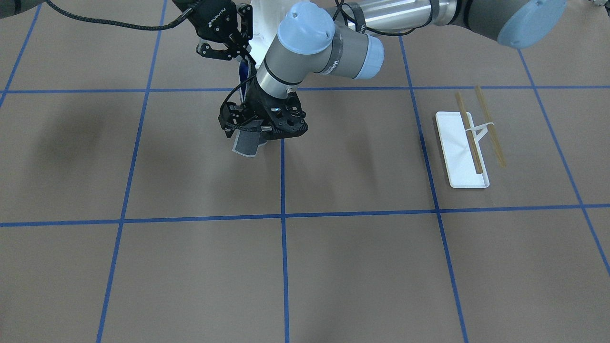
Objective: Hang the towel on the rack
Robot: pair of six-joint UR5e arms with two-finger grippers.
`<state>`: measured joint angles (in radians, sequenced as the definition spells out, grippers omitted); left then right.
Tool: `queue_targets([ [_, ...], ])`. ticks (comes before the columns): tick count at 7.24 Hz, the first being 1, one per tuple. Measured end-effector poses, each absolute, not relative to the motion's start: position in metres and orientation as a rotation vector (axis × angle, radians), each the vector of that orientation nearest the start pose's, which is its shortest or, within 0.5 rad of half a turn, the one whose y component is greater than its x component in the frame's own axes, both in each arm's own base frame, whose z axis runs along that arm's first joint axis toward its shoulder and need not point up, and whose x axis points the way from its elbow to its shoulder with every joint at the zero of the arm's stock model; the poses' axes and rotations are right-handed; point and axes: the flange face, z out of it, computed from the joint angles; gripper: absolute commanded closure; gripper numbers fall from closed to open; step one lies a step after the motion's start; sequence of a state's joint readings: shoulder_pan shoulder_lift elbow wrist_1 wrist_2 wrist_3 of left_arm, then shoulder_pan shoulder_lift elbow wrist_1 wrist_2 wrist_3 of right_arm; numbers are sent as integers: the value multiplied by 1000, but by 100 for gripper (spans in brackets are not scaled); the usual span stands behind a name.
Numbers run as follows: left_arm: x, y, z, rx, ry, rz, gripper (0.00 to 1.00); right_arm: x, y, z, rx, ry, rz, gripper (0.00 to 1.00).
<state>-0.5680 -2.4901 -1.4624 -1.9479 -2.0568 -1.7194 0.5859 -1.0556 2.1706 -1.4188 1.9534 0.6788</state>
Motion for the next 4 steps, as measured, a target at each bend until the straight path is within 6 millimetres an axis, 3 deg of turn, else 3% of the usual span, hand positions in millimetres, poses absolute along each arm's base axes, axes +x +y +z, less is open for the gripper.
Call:
queue_targets([
  [4,562,-468,83,-182,1222,-354,100,-362,-356,117,599,-1154,-504,100],
])
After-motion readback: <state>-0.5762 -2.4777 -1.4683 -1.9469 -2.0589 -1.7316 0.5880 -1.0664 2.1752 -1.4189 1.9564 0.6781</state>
